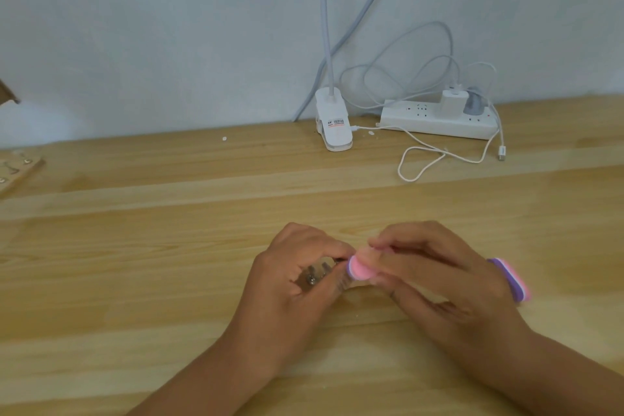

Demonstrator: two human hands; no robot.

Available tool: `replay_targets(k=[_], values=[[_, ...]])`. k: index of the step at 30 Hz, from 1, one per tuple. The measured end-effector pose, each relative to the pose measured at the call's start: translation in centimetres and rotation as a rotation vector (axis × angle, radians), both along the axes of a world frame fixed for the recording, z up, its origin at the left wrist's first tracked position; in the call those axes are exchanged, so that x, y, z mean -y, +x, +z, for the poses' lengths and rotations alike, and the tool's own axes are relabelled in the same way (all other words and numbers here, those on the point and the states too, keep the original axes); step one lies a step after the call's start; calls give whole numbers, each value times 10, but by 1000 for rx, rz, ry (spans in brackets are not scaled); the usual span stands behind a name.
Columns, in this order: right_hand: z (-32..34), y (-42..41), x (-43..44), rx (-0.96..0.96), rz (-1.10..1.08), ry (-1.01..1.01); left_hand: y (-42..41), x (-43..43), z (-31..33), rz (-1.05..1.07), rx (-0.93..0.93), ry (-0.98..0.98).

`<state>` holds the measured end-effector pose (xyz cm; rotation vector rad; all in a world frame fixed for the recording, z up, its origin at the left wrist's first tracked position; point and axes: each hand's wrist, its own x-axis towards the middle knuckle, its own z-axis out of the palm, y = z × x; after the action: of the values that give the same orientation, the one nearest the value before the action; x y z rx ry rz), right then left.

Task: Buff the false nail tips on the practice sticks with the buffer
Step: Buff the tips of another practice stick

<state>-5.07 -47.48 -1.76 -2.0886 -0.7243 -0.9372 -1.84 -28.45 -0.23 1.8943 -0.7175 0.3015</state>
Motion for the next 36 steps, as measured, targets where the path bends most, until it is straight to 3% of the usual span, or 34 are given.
replay_targets(k=[9,13,23,28,36], values=[[0,4,5,5,-21,8,-1,-1,1,-23,-72,4],[-3,0,2,27,73,-37,-1,0,2,-23,-88,-32],[-1,1,3,28,-27,11,-1,0,1,-18,-72,-21],[-4,-3,-2,56,71,-2,-1,-1,2,-10,-55,-18],[-3,-1,0,97,6,-48,-1,-1,2,-4,-89,-22]])
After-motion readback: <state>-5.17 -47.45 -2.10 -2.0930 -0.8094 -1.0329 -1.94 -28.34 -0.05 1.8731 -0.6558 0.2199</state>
